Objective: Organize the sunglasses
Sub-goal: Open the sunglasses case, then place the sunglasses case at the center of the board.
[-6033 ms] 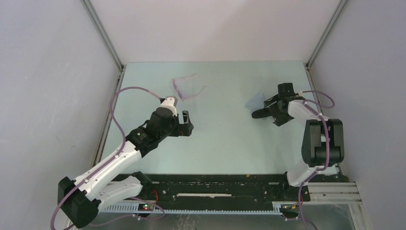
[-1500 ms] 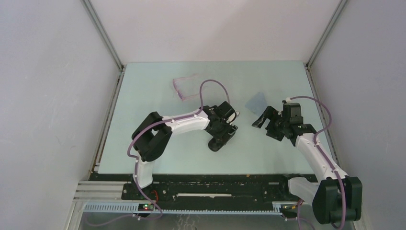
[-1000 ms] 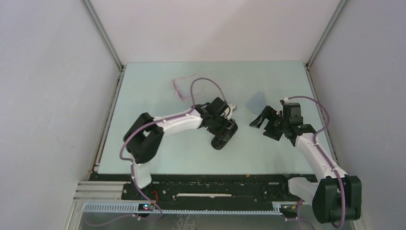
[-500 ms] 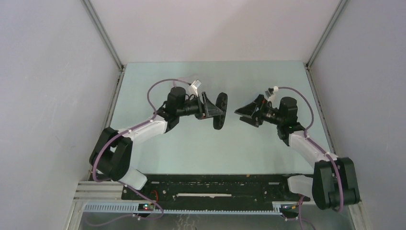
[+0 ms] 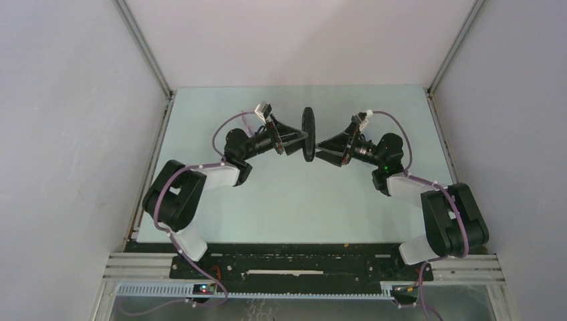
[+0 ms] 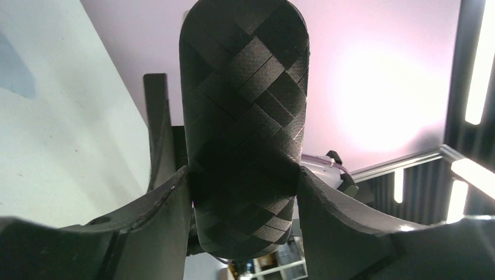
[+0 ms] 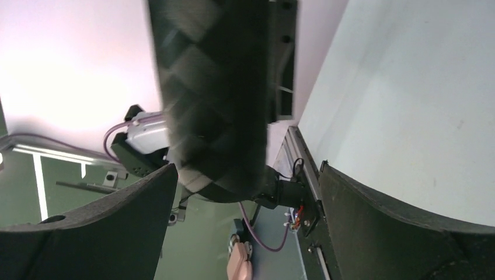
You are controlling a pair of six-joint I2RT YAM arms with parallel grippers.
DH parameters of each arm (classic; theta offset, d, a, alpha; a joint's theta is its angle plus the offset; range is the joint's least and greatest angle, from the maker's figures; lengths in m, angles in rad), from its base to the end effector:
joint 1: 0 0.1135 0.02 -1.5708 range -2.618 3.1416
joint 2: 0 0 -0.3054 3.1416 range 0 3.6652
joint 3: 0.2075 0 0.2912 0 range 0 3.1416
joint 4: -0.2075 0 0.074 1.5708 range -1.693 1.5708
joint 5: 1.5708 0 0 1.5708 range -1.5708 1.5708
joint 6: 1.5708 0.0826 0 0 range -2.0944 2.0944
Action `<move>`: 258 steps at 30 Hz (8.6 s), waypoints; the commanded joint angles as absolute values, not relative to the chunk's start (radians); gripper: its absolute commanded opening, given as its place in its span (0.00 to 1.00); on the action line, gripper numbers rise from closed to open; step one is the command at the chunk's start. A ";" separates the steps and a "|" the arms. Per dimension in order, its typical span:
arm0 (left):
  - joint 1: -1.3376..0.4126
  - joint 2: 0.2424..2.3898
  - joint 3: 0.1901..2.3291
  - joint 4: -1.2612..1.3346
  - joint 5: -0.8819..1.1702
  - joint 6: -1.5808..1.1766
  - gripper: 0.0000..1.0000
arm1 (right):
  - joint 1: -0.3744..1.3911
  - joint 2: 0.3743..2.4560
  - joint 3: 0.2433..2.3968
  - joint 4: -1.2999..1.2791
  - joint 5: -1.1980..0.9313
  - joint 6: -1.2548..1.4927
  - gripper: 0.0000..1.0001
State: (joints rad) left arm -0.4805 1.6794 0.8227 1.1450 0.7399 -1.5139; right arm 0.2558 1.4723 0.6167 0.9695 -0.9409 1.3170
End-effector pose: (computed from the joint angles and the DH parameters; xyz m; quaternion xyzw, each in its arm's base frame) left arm 0.3418 -0.2410 0.2794 -0.0236 0.6281 -0.7449 0.2238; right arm 0.3159 0.1516 0.2556 0.0086 0.6830 0.6840 0.2563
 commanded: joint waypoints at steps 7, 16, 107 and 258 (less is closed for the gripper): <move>-0.472 1.691 0.800 1.401 0.735 -1.666 0.00 | 0.279 1.500 0.687 1.172 -0.941 1.409 1.00; -0.472 1.692 0.785 1.398 0.727 -1.664 0.00 | 0.324 1.537 0.717 1.272 -0.927 1.465 1.00; -0.385 1.630 0.922 1.048 0.793 -1.462 0.00 | 0.324 1.755 0.704 1.517 -0.893 1.881 0.00; -0.357 0.902 1.013 -0.630 0.108 -0.458 1.00 | 0.558 1.915 1.252 -0.310 0.116 1.585 0.00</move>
State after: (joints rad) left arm -0.3611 0.9096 1.0157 -0.6342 0.1074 -0.4534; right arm 0.5137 1.8610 1.1629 -0.2745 0.0998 1.4757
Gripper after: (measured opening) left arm 0.998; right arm 0.078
